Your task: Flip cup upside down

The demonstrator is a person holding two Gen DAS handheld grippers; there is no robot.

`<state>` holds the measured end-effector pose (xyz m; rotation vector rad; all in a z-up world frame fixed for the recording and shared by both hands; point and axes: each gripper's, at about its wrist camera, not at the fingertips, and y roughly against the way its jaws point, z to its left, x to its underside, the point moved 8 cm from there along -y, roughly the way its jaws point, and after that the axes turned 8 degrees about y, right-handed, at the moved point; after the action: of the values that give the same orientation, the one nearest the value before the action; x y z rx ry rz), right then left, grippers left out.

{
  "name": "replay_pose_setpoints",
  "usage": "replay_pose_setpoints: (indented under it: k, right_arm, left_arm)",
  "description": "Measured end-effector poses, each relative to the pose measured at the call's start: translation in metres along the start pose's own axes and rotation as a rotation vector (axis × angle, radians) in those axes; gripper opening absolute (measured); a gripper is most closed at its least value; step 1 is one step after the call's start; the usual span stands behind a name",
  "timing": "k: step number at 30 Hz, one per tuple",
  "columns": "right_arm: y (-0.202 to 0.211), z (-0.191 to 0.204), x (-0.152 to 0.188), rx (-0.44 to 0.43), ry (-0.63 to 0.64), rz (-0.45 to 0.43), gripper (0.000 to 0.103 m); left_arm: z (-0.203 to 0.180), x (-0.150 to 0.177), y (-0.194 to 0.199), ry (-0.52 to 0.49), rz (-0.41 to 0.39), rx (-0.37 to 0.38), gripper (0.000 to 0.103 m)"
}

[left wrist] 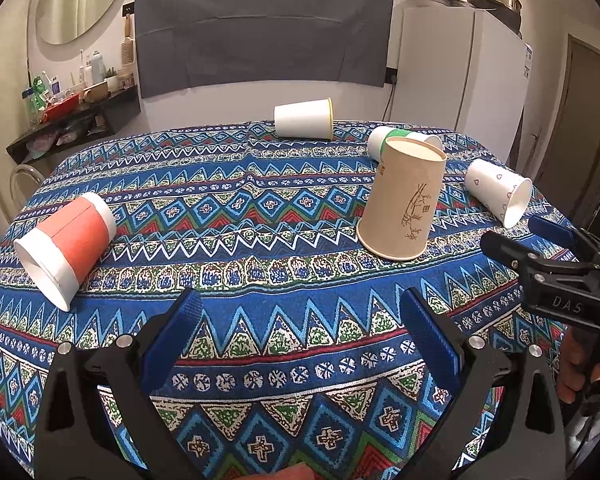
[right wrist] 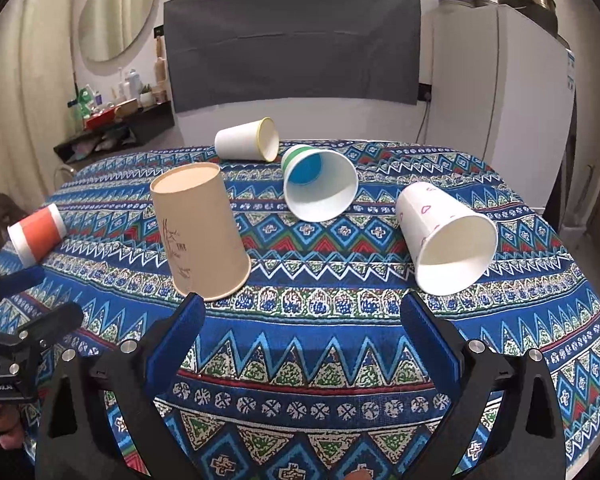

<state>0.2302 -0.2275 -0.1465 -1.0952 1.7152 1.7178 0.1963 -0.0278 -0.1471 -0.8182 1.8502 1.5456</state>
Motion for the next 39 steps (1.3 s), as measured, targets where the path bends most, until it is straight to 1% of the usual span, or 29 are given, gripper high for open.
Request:
replay_pose_setpoints:
  k: [3,6,12,17,25,31,39]
  right_arm:
    - [0.0,0.004,0.001,-0.027,0.007,-0.004,0.094]
    - [0.002,0.009,-0.001,-0.028,0.032,-0.02,0.095]
    - [0.007,0.011,-0.002,-0.011,0.047,-0.041,0.095]
    - [0.009,0.01,-0.003,-0.005,0.048,-0.053,0.095]
    - [0.008,0.009,-0.003,-0.025,0.038,-0.053,0.095]
    - [0.006,0.007,-0.003,-0.048,0.022,-0.049,0.095]
    - [0.006,0.005,-0.002,-0.07,-0.002,-0.054,0.095]
  left_arm:
    - [0.004,0.0,0.0,0.014,-0.01,-0.021,0.097]
    - [0.006,0.0,0.001,0.026,-0.013,-0.01,0.097]
    - [0.013,-0.001,0.003,0.059,-0.022,-0.026,0.097]
    - [0.01,-0.001,0.004,0.047,-0.025,-0.021,0.097]
    - [0.011,0.0,0.006,0.056,-0.028,-0.018,0.097]
    - [0.012,0.001,0.002,0.058,-0.008,-0.018,0.097]
    - [0.011,0.0,-0.001,0.055,-0.004,-0.024,0.097]
